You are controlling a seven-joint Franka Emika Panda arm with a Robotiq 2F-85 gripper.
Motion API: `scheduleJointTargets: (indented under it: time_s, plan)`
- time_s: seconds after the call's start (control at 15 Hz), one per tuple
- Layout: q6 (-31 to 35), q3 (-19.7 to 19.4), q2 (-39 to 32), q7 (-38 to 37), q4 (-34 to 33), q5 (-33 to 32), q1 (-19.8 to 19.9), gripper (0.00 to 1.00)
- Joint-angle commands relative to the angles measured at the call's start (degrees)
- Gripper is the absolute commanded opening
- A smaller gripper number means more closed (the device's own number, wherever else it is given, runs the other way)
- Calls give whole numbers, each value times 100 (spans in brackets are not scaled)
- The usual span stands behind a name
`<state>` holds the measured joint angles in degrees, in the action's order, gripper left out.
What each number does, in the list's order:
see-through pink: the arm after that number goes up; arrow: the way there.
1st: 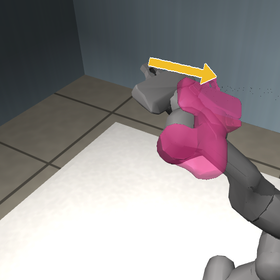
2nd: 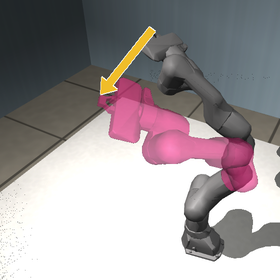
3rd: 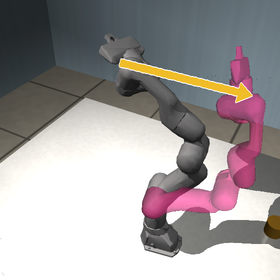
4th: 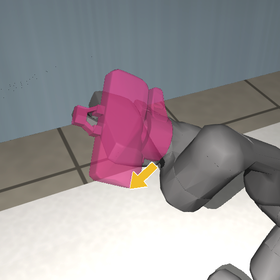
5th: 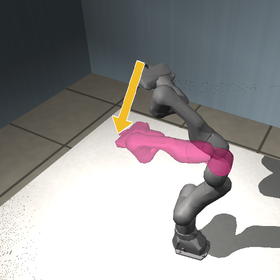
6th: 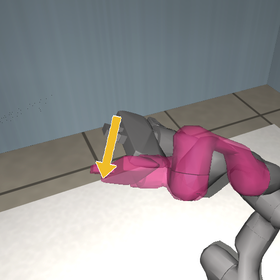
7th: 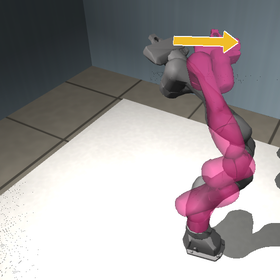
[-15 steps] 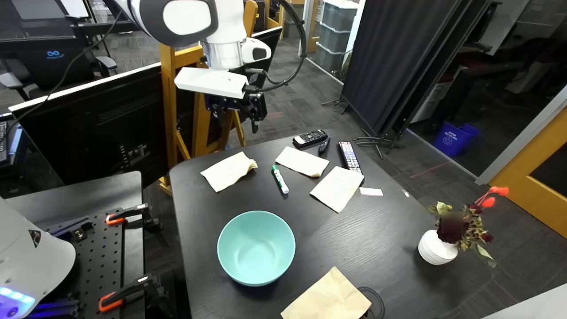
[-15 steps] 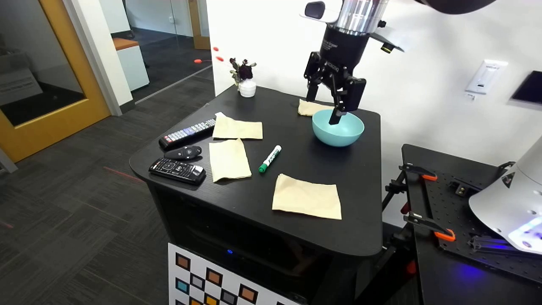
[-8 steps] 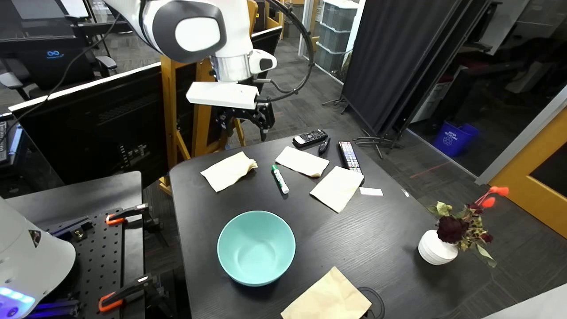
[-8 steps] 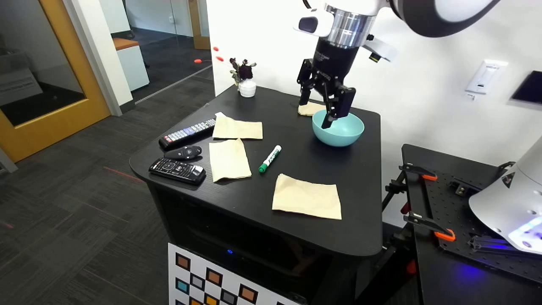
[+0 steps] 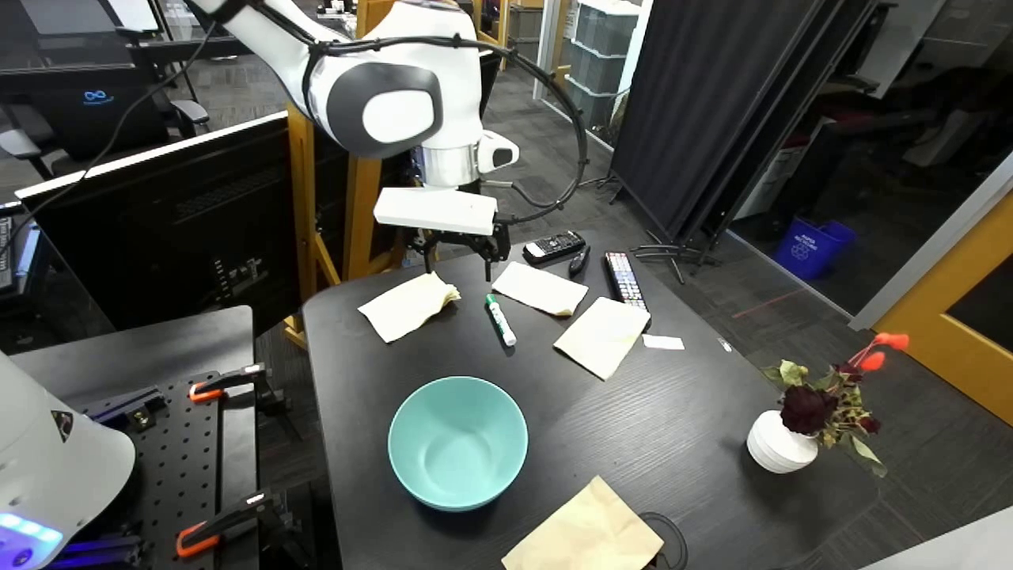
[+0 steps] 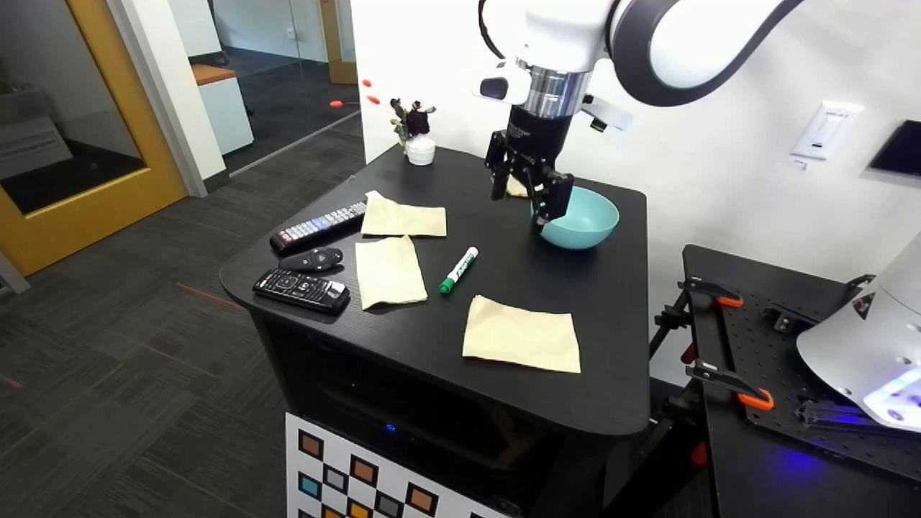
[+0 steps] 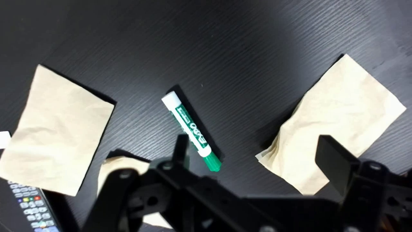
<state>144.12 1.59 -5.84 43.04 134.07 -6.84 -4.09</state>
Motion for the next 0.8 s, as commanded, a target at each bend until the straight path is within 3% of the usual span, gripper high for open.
scheduleJointTargets:
  time_s: [0.0,0.73]
  plan:
    - [3,124,-556,366,-487,-67,138,100]
    - [-45,298,-1818,668,-1430,-220,342,100]
